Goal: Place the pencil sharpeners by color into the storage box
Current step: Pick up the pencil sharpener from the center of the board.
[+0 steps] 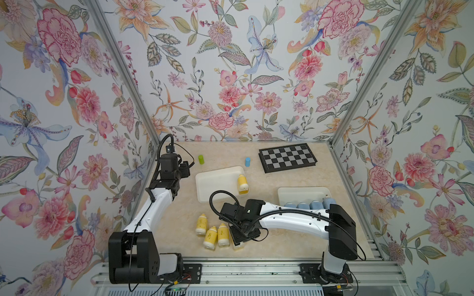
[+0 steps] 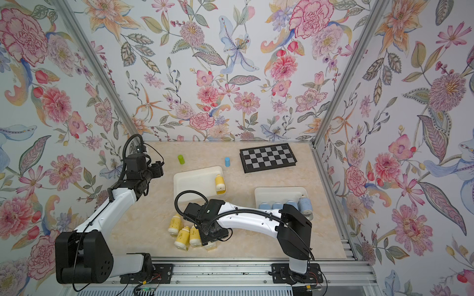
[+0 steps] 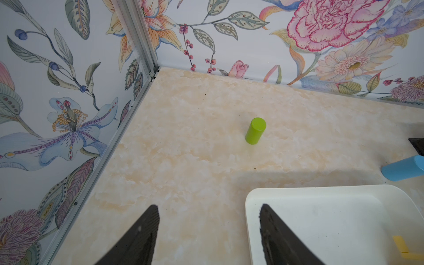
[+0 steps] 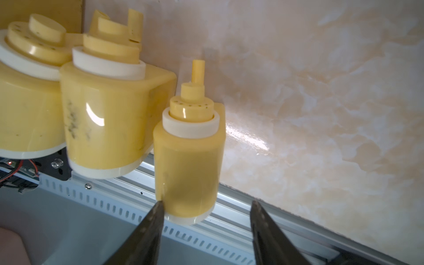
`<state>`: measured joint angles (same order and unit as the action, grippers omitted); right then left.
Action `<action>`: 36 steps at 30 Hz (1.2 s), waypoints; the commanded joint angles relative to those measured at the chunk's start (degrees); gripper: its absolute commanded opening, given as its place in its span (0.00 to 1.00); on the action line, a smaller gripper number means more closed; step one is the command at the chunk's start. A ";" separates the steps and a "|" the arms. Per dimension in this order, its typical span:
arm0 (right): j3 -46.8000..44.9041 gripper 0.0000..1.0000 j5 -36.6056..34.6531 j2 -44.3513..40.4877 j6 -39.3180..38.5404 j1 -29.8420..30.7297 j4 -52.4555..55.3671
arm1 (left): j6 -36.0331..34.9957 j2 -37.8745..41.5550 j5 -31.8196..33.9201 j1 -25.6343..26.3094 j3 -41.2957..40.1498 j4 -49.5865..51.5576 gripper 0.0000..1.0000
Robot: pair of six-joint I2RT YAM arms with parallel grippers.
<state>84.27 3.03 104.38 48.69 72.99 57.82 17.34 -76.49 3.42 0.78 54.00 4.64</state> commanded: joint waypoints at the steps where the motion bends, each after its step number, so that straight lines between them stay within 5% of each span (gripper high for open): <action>1: 0.98 0.60 1.25 1.80 -0.69 -0.41 0.07 | -0.29 1.40 1.14 0.42 -0.43 -0.56 0.71; 20: 3.00 0.55 3.92 6.84 -5.50 -3.73 -0.63 | -0.46 1.17 1.20 0.45 -0.39 -0.51 0.71; 36: 2.74 0.36 2.44 3.09 -8.15 -7.86 -0.46 | -0.53 1.83 1.21 0.45 -0.49 -0.53 0.71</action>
<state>86.19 6.94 110.56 42.11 67.46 55.92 17.34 -76.47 3.44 0.78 54.00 4.64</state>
